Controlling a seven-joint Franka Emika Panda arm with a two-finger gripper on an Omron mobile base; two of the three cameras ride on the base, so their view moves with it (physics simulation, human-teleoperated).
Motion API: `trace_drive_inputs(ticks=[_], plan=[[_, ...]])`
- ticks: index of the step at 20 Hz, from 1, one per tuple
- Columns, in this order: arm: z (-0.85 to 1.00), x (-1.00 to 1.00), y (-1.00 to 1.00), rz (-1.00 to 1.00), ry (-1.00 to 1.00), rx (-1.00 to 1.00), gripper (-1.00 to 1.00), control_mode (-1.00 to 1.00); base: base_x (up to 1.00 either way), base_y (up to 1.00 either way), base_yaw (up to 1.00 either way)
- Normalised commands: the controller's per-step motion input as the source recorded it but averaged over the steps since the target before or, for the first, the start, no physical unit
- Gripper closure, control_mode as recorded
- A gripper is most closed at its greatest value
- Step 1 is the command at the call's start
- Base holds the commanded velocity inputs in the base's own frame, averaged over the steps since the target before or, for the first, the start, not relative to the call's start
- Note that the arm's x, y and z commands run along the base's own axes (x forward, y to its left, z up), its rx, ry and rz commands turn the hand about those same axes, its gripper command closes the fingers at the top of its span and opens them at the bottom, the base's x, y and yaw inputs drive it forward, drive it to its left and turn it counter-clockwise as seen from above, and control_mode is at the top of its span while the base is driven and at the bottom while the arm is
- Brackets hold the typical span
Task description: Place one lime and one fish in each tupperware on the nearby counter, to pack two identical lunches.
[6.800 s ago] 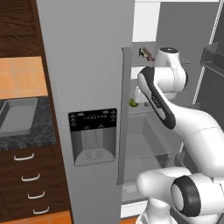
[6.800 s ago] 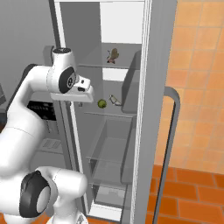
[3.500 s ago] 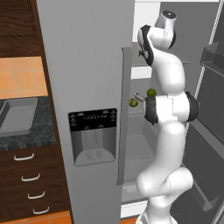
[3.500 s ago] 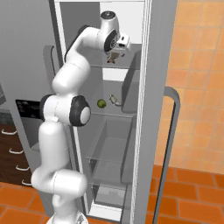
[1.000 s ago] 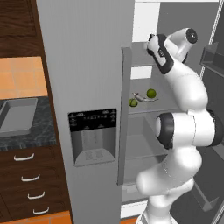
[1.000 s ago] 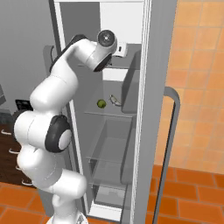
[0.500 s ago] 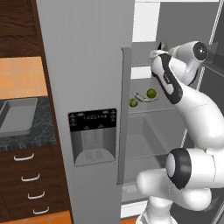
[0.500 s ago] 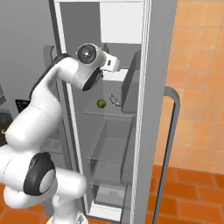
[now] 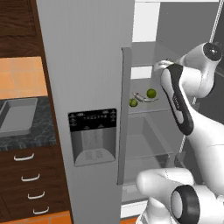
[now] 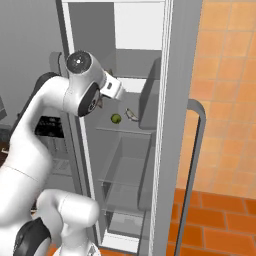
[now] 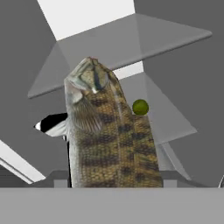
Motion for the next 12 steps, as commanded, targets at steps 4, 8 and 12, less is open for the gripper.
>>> trace_drive_inputs(ticks=[4, 8, 12], plan=[[-0.53, -1.00, 0.52, 0.21, 0.01, 0.00, 1.00, -1.00, 0.00, 0.00, 0.00], [-0.36, -1.00, 0.42, 0.27, 0.06, -0.07, 1.00, -1.00, 0.00, 0.00, 0.00], [-0.22, -0.90, 0.25, 0.05, 0.21, -0.19, 1.00, -1.00, 0.00, 0.00, 0.00]])
